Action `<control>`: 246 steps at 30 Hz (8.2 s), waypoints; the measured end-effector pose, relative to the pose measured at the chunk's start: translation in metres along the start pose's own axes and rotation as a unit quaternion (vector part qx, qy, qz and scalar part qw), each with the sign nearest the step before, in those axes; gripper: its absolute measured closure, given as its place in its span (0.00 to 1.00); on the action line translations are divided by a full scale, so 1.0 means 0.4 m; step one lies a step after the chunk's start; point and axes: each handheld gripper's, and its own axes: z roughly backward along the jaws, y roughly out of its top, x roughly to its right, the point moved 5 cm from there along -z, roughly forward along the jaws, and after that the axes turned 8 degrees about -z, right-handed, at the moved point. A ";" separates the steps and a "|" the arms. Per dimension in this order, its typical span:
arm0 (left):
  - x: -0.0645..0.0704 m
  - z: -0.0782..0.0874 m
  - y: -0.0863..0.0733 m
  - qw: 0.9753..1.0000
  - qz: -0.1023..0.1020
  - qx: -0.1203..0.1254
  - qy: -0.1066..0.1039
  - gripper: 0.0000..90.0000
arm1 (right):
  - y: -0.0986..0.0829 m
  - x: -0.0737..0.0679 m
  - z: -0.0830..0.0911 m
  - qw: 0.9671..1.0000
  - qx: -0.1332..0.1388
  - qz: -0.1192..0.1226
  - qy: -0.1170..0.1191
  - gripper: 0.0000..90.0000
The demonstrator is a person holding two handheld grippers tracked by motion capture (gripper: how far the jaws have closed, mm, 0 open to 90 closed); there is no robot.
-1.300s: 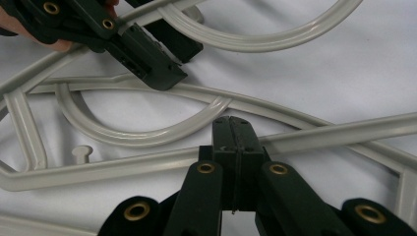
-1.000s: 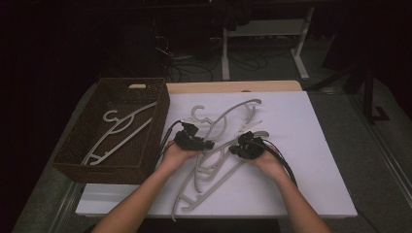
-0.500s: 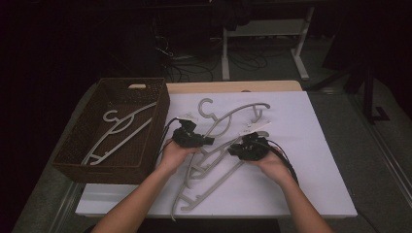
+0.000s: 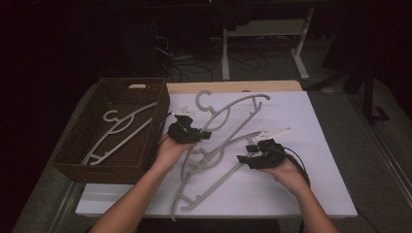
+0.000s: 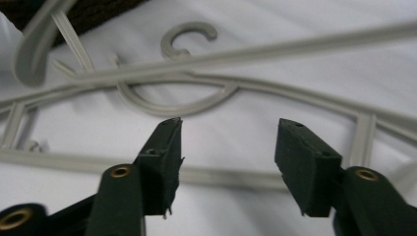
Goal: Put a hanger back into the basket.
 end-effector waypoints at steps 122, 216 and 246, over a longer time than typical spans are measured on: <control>-0.327 0.556 -0.093 0.992 0.004 -0.022 0.126 0.19 | -0.120 0.058 0.051 0.998 0.016 -0.017 -0.061 0.01; 0.057 0.031 -0.157 0.999 -0.031 -0.038 -0.018 0.02 | -0.004 0.156 -0.045 0.993 -0.076 -0.016 -0.090 0.99; 0.092 0.008 -0.238 0.990 -0.026 -0.124 -0.070 0.57 | -0.008 0.157 -0.047 0.993 -0.080 -0.016 -0.090 0.99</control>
